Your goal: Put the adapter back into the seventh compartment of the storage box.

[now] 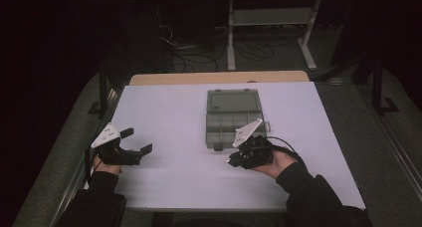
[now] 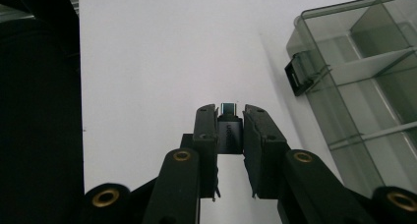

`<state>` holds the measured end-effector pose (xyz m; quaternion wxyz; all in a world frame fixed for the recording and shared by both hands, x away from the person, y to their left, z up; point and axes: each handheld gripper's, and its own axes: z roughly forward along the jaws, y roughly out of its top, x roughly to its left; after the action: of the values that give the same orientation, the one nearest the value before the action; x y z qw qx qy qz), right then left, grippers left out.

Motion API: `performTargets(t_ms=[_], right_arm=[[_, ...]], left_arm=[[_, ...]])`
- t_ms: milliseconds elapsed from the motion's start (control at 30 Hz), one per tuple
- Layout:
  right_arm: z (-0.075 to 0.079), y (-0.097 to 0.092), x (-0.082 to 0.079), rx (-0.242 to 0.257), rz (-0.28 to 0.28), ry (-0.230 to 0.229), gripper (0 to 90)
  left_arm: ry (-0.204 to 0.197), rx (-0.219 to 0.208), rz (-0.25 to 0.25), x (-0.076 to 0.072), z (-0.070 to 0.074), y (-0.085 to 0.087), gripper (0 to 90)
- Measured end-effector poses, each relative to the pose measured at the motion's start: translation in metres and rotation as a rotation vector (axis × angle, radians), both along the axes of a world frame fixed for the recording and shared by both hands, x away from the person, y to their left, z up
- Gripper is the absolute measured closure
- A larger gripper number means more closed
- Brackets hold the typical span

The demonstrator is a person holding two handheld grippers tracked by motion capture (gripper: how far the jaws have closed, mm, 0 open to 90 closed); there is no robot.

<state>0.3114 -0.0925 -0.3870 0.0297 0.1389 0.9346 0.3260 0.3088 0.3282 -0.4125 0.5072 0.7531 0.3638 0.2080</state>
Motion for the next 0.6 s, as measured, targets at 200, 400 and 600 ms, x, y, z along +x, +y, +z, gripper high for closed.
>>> performTargets(t_ms=[200, 400, 600], right_arm=[[0.004, -0.004, 0.004, 0.009, -0.017, -0.008, 75.1], [0.009, -0.009, 0.008, 0.015, -0.033, -0.013, 75.1], [0.011, -0.013, 0.012, 0.022, -0.047, -0.011, 75.1]], left_arm=[[0.000, 0.000, 0.001, 0.000, 0.000, 0.000, 0.0], [0.000, 0.000, 0.000, 0.000, 0.000, 0.000, 0.0], [-0.001, 0.000, 0.002, 0.000, 0.000, 0.000, 0.0]])
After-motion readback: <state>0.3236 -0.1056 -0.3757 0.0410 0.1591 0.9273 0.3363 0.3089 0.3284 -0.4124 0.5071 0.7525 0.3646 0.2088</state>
